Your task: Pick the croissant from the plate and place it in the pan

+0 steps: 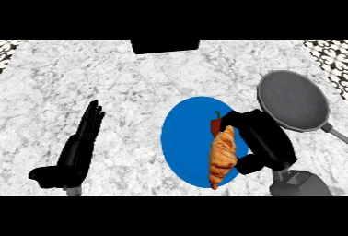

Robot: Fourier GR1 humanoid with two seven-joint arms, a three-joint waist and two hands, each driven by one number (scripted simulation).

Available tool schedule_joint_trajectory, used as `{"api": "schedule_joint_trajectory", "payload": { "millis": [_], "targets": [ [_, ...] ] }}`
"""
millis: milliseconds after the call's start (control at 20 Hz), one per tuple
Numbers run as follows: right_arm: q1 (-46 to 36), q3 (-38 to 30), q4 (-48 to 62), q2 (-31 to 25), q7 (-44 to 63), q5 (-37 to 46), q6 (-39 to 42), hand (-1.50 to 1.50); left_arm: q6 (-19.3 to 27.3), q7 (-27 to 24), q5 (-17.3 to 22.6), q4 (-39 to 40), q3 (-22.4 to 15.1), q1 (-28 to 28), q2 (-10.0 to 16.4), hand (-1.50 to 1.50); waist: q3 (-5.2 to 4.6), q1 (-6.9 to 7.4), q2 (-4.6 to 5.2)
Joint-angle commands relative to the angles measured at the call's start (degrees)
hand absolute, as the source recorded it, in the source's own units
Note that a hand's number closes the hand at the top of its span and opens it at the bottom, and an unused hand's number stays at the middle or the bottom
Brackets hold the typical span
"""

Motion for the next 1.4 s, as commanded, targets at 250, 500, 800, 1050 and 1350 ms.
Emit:
{"api": "schedule_joint_trajectory", "payload": {
  "millis": [250, 500, 800, 1050, 1350],
  "targets": [
    [21.28, -10.56, -28.16, 2.86, 7.75, -11.53, -1.60, 1.50, -1.41, -3.28, -1.81, 1.41, -3.06, 0.11, -1.55, 0.00, -0.08, 3.96, 1.22],
    [20.17, -21.00, -25.98, 3.09, 8.22, -21.42, 0.20, 1.50, -2.42, -0.87, -1.43, 0.94, -2.06, -2.43, -1.37, 0.00, -0.05, 5.85, 1.55],
    [15.01, -30.53, -11.15, 1.50, -2.18, -22.65, -8.34, 1.50, -2.64, 3.43, -1.67, -1.50, -2.29, -3.80, -2.18, 0.00, -0.03, 6.33, 1.59],
    [3.74, -36.30, 8.48, -3.58, -9.81, -17.70, -18.11, 1.50, -4.05, 1.21, -1.09, 1.77, -0.84, -5.10, -1.63, 0.00, 0.01, 7.09, 1.88],
    [-11.19, -41.38, 29.09, -4.61, -15.63, -21.74, -26.95, 1.50, -1.16, 2.66, -4.20, 2.42, -2.99, -7.79, -4.68, 0.00, 0.06, 7.77, 2.07]
  ]
}}
